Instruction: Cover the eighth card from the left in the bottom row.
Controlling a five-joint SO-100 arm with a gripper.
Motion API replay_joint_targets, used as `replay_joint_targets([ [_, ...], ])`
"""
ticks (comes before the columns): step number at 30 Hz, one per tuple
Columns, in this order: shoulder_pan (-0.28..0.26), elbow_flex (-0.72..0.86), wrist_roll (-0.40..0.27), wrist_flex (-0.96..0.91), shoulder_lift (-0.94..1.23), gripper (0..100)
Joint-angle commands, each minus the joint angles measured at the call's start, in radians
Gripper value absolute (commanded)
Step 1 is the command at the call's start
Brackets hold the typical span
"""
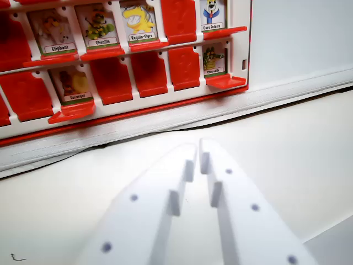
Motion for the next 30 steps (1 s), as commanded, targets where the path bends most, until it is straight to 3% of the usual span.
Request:
replay_joint_targets([
  [1, 0.041, 0.014, -0.011, -0.206, -0.072, 0],
  [6, 0.064, 0.044, -0.014, -0.442, -0.244, 0],
  [15, 0.130, -0.049, -0.031, -0.698, -0.595, 0],
  [21, 0.147, -0.179, -0.020, -0.759, -0.775, 0],
  [30, 0.129, -0.347, -0.017, -0.793, -0.973, 0],
])
